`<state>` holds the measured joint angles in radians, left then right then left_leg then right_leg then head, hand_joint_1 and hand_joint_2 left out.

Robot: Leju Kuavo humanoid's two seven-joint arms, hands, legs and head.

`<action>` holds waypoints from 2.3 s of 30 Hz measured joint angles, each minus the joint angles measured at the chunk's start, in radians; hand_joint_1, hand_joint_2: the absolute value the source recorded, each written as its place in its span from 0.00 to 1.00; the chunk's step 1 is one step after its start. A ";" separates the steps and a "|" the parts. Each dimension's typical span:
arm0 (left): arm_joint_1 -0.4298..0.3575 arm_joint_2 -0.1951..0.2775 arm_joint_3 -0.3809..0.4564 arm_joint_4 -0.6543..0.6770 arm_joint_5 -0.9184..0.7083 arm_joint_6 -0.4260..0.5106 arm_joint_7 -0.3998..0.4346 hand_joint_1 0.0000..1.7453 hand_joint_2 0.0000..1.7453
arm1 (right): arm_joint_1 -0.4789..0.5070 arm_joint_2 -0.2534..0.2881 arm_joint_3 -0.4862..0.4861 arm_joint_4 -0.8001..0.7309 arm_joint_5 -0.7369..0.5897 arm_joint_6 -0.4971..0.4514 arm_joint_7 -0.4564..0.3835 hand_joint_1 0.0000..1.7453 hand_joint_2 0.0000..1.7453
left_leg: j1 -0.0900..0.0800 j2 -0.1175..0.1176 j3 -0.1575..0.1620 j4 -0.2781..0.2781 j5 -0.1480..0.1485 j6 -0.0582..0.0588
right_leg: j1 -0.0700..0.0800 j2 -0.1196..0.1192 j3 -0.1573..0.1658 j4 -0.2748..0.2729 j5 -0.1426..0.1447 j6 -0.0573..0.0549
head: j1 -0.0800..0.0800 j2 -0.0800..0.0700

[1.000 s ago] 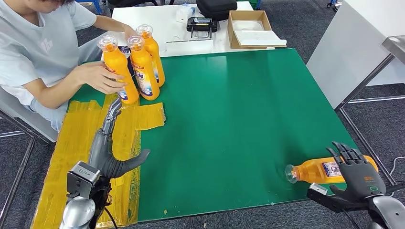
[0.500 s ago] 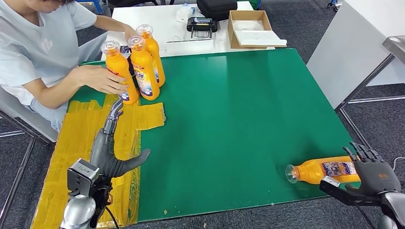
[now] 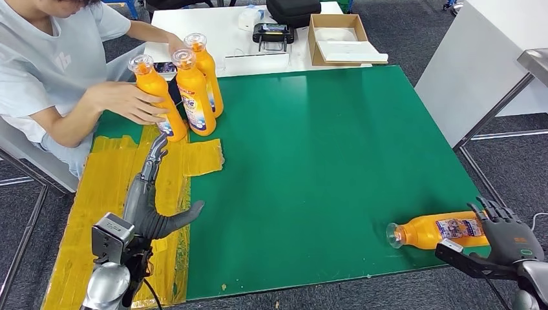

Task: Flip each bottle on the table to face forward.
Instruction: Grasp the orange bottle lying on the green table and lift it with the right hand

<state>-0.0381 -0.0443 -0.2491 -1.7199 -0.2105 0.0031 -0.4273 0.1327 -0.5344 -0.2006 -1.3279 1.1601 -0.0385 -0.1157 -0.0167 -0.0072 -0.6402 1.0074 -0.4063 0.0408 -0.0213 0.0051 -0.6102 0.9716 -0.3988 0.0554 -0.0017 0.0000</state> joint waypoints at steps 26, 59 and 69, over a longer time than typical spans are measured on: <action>-0.016 0.000 0.000 0.035 0.035 -0.014 -0.004 0.00 1.00 | -0.102 0.036 0.032 0.183 -0.055 -0.035 -0.096 0.74 1.00 | 0.000 0.000 0.000 0.000 0.000 0.000 | 0.000 0.000 0.001 0.000 0.000 0.000 | 0.000 0.000; -0.017 -0.007 -0.001 0.066 0.037 -0.015 -0.001 0.00 1.00 | -0.190 0.049 0.111 0.310 0.010 -0.057 -0.022 0.00 1.00 | 0.000 0.003 0.020 0.000 -0.003 0.003 | 0.000 0.002 0.010 -0.003 -0.003 0.000 | 0.001 0.000; -0.019 -0.011 -0.007 0.076 0.038 -0.011 0.000 0.00 1.00 | -0.208 0.048 0.122 0.360 0.017 -0.051 -0.006 0.00 1.00 | 0.000 0.004 0.021 0.000 -0.003 0.004 | 0.001 0.002 0.018 -0.005 -0.001 0.003 | 0.000 0.000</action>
<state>-0.0572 -0.0549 -0.2564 -1.6438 -0.1722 -0.0076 -0.4275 -0.0751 -0.4860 -0.0782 -0.9676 1.1768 -0.0894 -0.1213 -0.0164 -0.0033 -0.6196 1.0073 -0.4090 0.0448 -0.0207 0.0073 -0.5921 0.9670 -0.3996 0.0588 -0.0012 0.0000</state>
